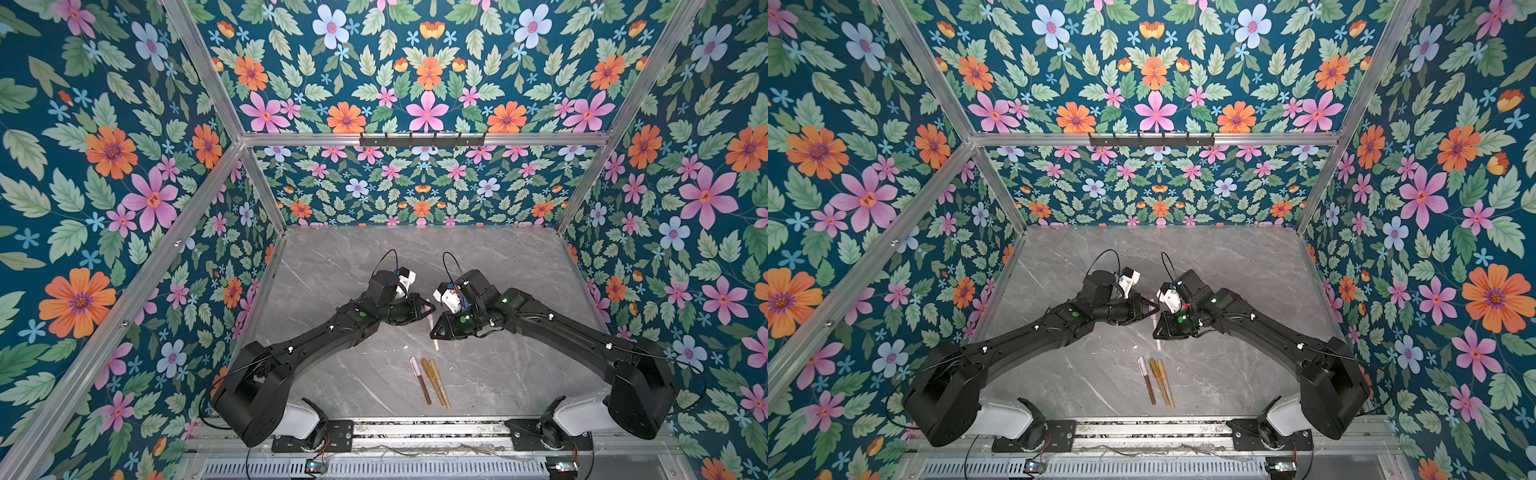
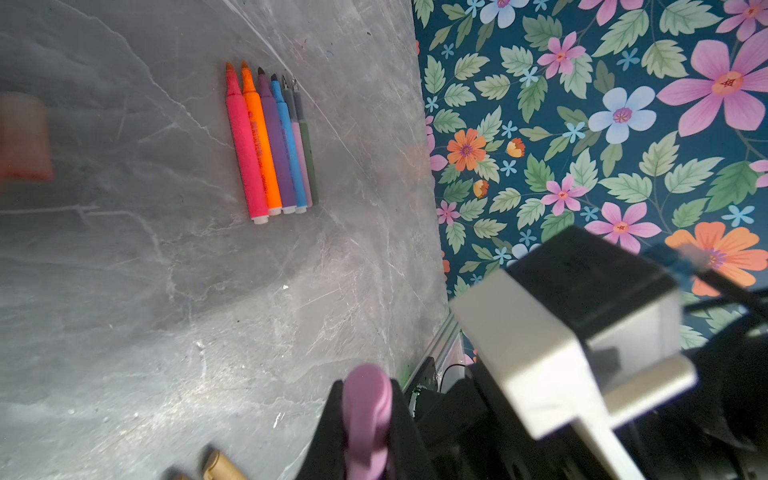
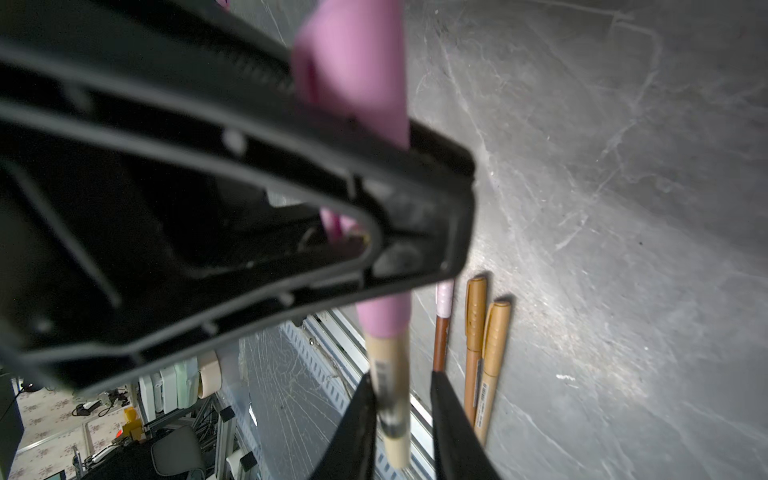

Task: Open the pen caps
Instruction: 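Grasp the pink cap with the left gripper and pull it off the pen, then carry the pink cap to the other caps with the left gripper and release it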

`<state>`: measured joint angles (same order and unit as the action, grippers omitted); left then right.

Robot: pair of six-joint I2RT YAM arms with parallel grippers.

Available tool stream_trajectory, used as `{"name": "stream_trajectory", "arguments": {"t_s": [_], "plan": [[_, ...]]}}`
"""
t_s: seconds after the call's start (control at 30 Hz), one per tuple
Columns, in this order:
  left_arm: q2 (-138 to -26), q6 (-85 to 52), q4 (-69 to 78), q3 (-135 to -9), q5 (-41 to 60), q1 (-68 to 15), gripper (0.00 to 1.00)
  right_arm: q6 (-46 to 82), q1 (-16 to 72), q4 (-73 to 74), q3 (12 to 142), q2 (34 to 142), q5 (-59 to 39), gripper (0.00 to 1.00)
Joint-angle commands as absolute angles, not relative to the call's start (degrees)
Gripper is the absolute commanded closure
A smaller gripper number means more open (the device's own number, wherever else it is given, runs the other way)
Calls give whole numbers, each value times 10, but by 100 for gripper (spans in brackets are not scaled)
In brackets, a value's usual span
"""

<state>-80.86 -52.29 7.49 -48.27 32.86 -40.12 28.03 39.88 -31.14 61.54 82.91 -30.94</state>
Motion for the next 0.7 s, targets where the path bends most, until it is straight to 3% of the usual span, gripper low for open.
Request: {"name": "stream_trajectory", "arguments": {"t_s": [0.0, 0.07, 0.2, 0.37, 0.67], "plan": [[-802, -527, 85, -483, 330, -401, 100, 296, 399, -288, 616, 832, -299, 90], [-798, -531, 85, -481, 330, -402, 100, 299, 399, -280, 605, 829, -306, 100], [-801, -517, 73, -496, 322, -380, 100, 327, 401, -249, 546, 803, -320, 100], [-897, -448, 0, -619, 356, -270, 100, 394, 418, -158, 428, 754, -358, 100], [-956, -345, -96, -687, 329, -245, 100, 396, 389, -145, 375, 714, -337, 100]]}}
